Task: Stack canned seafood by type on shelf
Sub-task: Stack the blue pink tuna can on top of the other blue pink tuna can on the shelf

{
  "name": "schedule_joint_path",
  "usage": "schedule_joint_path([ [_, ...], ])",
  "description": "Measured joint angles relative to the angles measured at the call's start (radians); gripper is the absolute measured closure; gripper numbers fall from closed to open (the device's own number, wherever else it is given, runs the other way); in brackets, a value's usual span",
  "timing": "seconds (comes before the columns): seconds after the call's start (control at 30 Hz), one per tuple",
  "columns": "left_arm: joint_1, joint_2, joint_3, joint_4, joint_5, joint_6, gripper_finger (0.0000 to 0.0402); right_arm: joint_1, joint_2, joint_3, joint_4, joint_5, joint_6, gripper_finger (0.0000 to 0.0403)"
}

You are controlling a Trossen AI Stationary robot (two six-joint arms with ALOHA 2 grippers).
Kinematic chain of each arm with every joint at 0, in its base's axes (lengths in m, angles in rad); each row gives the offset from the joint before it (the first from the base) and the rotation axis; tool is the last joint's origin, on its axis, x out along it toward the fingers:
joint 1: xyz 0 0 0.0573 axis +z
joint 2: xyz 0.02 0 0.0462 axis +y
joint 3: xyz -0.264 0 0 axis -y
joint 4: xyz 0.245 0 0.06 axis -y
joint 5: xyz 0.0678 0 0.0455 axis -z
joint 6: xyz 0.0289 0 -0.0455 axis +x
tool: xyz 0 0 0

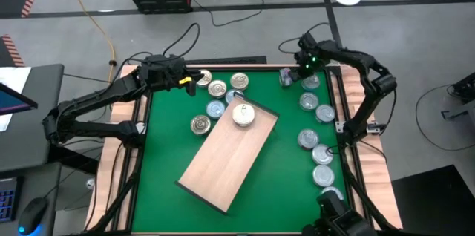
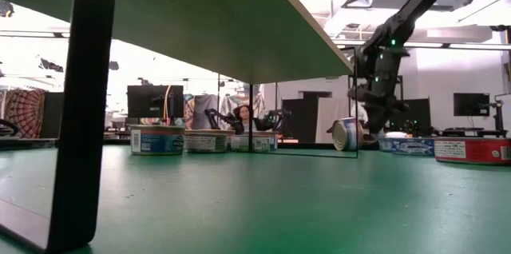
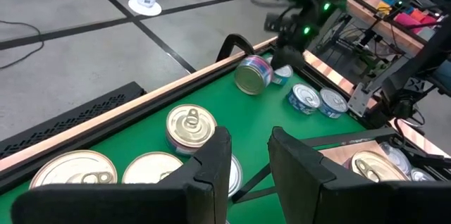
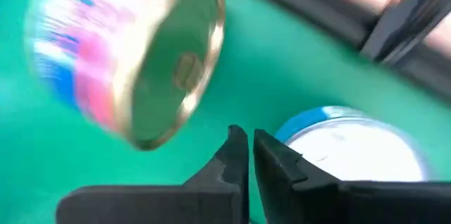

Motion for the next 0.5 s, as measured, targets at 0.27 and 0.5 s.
schedule_joint_path([
  [0.27,0.000,0.000,0.000,0.000,-0.004,-0.026,0.0310,0.073,-0.126,0.076,-0.043,-0.004,-0.022,0.0275],
  [0.5,0.000,0.000,0.000,-0.001,-0.003,-0.001,0.0310,0.208,-0.146,0.076,-0.040,0.026,0.096,0.0122],
])
